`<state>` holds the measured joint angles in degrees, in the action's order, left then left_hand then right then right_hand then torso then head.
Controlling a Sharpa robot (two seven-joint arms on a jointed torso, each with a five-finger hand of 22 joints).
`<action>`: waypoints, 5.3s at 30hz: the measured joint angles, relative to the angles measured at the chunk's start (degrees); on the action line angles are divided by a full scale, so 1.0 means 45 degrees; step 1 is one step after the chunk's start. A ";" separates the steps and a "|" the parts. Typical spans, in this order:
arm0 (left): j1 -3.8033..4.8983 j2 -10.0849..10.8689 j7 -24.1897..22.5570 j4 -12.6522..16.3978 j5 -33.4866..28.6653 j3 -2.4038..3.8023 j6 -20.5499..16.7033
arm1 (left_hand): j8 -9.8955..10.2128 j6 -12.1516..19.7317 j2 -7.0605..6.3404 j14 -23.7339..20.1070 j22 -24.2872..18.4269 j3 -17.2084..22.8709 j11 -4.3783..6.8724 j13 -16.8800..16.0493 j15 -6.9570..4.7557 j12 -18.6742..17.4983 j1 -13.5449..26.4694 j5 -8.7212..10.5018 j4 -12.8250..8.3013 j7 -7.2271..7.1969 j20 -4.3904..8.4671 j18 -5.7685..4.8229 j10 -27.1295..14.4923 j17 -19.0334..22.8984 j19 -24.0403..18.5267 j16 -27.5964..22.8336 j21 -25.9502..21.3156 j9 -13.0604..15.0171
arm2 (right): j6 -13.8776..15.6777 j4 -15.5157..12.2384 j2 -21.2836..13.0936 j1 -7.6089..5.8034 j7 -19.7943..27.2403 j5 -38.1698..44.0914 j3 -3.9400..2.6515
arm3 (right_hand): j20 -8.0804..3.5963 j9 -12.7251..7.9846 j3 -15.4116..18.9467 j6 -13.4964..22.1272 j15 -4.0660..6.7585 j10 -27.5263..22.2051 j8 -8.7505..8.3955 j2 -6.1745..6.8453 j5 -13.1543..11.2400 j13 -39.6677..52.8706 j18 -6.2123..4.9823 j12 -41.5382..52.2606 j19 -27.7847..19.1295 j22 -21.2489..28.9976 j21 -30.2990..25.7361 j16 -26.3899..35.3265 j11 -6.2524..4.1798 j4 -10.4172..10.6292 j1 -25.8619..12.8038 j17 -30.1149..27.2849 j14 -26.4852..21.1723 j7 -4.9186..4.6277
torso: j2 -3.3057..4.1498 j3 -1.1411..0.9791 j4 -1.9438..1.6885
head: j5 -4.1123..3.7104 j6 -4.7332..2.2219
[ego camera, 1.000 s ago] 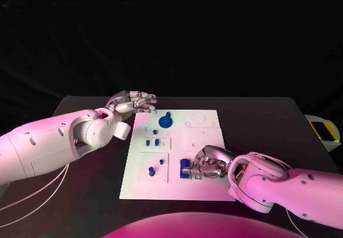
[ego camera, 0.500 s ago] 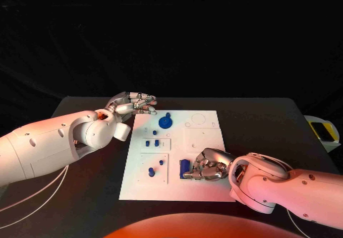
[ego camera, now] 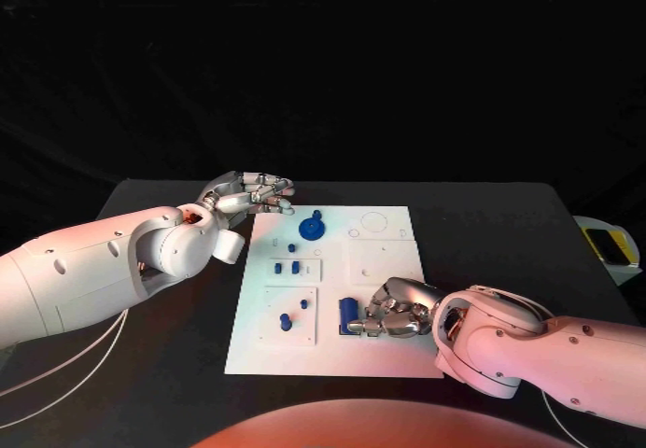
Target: Assemble the parts on the task board
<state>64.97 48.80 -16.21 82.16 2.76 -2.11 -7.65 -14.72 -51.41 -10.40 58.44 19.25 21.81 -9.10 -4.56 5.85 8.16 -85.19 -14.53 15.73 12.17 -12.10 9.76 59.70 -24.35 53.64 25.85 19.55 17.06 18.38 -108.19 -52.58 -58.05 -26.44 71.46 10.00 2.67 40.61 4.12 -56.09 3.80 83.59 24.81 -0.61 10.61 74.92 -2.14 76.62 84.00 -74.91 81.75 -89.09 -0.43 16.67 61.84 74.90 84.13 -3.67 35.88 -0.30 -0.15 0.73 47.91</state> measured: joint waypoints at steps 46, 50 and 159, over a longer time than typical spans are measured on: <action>-0.0001 0.0116 -0.0183 0.0055 -0.0001 -0.0006 0.0003 | 0.0000 -0.0009 -0.0068 -0.0068 -0.0047 -0.0038 0.0136 -0.0155 -0.0068 0.0403 0.0067 0.0000 0.0038 -0.0010 0.0002 0.0000 0.0234 -0.0121 0.0001 0.0051 -0.0112 0.0002 | 0.1280 -0.0444 -0.2292 -0.0630 0.0967 -0.0142 -0.0016 | -0.0042 -0.0277 0.2152 0.0673 -0.0098 0.0022 -0.0849 0.0259 -0.0525 0.0553 -0.0002 0.0109 0.0005 -0.0007 -0.0099 0.0000 0.0208 -0.0411 0.3244 0.0000 -0.0034 -0.0349 | -0.0011 -0.0001 0.0015 | -0.0126 0.0175; -0.0001 0.0126 -0.0356 0.0085 -0.0021 -0.0006 0.0002 | 0.0000 -0.0054 -0.0173 -0.0068 -0.0098 -0.0210 0.0160 -0.0204 -0.0068 0.0490 0.0372 0.0000 0.0210 -0.0054 -0.0044 -0.0002 0.0346 -0.0165 -0.0045 0.0051 -0.0190 0.0002 | 0.1676 -0.0403 -0.2857 -0.0699 0.1094 0.0023 -0.0011 | 0.0007 -0.0354 0.2160 0.0753 -0.0148 0.0020 -0.0988 0.0170 -0.0591 0.0556 -0.0002 0.0243 0.0000 -0.0006 -0.0010 0.0000 0.0296 -0.0445 0.3455 0.0000 -0.0043 -0.0432 | -0.0010 -0.0001 0.0015 | -0.0166 0.0162; -0.0054 0.0283 -0.0369 0.0231 -0.0138 -0.0008 0.0000 | 0.0000 -0.0092 -0.0114 -0.0067 -0.0146 -0.0280 0.0159 -0.0195 -0.0067 0.0549 0.0312 0.0000 0.0137 -0.0092 -0.0043 -0.0001 0.0250 -0.0233 -0.0044 0.0098 -0.0289 0.0011 | 0.1246 0.0077 -0.0283 0.0294 -0.0345 -0.0235 0.0023 | -0.0094 0.0225 -0.8987 -0.0439 0.0068 0.0117 -0.0755 0.2067 0.0013 0.0005 -0.0004 0.0360 0.0001 -0.0003 0.0197 0.0000 -0.0025 -0.2279 -0.0798 0.0002 -0.0027 -0.0117 | -0.0001 -0.0017 0.0016 | -0.0297 0.0345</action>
<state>64.72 50.07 -17.88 83.20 2.14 -2.15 -7.65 -14.72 -51.83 -10.92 58.14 18.59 20.56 -8.39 -5.44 5.55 10.63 -83.79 -14.53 16.35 11.76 -12.29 9.75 60.82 -25.40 53.44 26.29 18.25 17.12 23.98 -107.84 -53.86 -56.73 -27.99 70.41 10.11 2.25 41.62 -36.32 -58.07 4.11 84.12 21.42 8.69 10.67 74.94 -2.16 78.24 84.00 -74.93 82.64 -89.09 -0.54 6.42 58.25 74.91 84.01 -4.19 35.87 -0.38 -0.08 -0.60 49.46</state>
